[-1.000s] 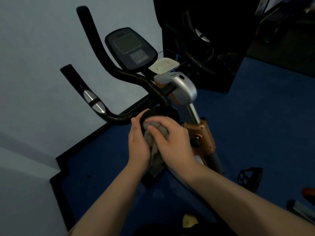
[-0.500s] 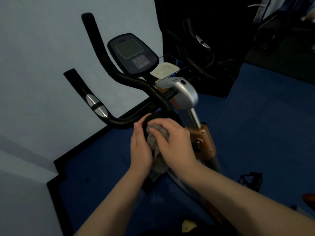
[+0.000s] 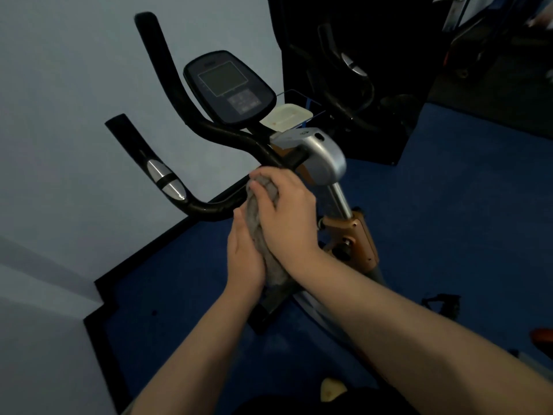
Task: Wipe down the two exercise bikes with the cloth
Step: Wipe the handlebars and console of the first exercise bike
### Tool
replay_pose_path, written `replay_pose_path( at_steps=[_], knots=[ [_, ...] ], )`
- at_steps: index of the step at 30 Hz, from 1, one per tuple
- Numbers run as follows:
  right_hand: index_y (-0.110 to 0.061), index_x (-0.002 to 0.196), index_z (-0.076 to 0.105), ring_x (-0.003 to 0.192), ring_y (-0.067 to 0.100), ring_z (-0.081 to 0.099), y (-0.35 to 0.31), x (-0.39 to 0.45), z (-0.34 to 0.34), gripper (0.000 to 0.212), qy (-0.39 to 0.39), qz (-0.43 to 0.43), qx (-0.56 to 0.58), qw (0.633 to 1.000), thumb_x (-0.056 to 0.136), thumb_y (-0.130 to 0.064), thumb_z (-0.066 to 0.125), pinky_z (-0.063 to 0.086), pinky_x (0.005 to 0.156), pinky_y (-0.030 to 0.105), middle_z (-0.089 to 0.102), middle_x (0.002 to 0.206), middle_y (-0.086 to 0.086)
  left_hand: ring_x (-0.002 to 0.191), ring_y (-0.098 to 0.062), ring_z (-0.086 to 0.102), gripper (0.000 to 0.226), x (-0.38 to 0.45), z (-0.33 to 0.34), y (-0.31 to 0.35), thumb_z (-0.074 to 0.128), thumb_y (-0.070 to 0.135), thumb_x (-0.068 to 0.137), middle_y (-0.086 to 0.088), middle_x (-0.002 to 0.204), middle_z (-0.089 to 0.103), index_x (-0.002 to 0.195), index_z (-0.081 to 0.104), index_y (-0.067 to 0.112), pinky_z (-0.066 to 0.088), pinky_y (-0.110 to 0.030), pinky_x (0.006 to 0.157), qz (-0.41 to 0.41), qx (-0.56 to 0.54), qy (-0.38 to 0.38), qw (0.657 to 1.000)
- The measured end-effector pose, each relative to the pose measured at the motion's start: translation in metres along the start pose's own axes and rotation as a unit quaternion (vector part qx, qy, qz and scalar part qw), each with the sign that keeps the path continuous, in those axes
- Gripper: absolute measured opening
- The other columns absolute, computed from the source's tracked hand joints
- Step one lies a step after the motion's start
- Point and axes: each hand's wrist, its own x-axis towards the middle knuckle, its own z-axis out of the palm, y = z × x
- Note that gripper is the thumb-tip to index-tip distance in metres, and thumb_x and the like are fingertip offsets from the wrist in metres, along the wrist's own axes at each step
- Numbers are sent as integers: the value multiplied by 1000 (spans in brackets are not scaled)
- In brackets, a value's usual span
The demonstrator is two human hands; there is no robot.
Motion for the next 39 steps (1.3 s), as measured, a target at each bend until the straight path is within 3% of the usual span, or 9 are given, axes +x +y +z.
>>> replay_pose_path(
  at_steps=[8, 16, 19, 22, 24, 27, 31, 35, 39],
  knots=[
    [-22, 104, 71, 101, 0, 61, 7, -29, -53, 15, -63, 29, 7, 998, 92, -17, 65, 51, 88, 19, 66, 103, -13, 105, -9, 65, 48, 7, -9, 6, 21, 41, 104, 0, 113, 69, 120, 62, 23, 51, -15, 78, 33, 25, -44, 998],
    [-22, 100, 73, 89, 0, 66, -6, 20, -82, 12, 87, 80, 93, 989, 92, -21, 65, 54, 78, 22, 70, 89, -15, 88, -9, 69, 45, 32, -2, 36, 31, 43, 103, -1, 99, 73, 105, 71, 22, 51, -17, 65, -45, 81, -80, 992],
    [-26, 105, 71, 91, -3, 64, -1, 34, -72, 15, 48, 91, 56, 993, 93, -30, 63, 54, 79, 21, 69, 92, -17, 94, -17, 69, 47, 32, 5, 31, 30, 40, 105, -5, 98, 73, 103, 72, 19, 54, -30, 80, -40, 83, -45, 995],
    [-27, 108, 64, 91, -4, 61, 10, 28, -53, 24, -14, 165, 68, 984, 98, -43, 50, 49, 79, 22, 65, 95, -16, 91, -15, 69, 49, 31, 5, 26, 28, 41, 105, -5, 97, 73, 104, 71, 17, 52, -23, 68, -39, 81, -22, 996],
    [-22, 101, 62, 88, 1, 62, 15, 22, -42, 27, 9, 197, 114, 974, 99, -44, 47, 51, 77, 27, 66, 91, -10, 87, -12, 69, 49, 31, 4, 26, 28, 40, 105, -4, 96, 73, 105, 70, 16, 51, -15, 60, -32, 81, -16, 996],
    [-23, 90, 62, 84, 8, 66, 18, 19, -32, 18, 21, 161, 123, 979, 94, -40, 59, 54, 76, 31, 69, 85, -5, 87, -11, 69, 48, 32, 5, 25, 28, 39, 105, -3, 95, 73, 104, 70, 16, 51, -16, 64, -17, 91, -9, 996],
    [-21, 93, 63, 86, 2, 63, 25, 13, -31, 6, 10, 97, 119, 988, 92, -27, 64, 49, 76, 17, 68, 88, -9, 88, -10, 69, 47, 31, 6, 24, 29, 38, 105, -1, 93, 73, 103, 71, 17, 53, -22, 72, -15, 89, -4, 996],
    [-24, 106, 55, 97, 6, 57, 36, -2, -31, 14, 14, 50, 20, 998, 96, -33, 56, 47, 82, 24, 60, 101, -8, 90, -13, 68, 46, 31, 5, 23, 29, 38, 105, -4, 96, 73, 103, 70, 17, 53, -24, 75, -20, 84, -8, 996],
    [-20, 102, 56, 80, 4, 55, 32, 26, -39, 18, -71, -12, -136, 988, 98, -37, 50, 47, 69, 29, 62, 91, -7, 92, -12, 68, 46, 30, 5, 25, 28, 37, 105, -3, 98, 72, 107, 69, 16, 53, -22, 75, -13, 100, -10, 995]
  ],
)
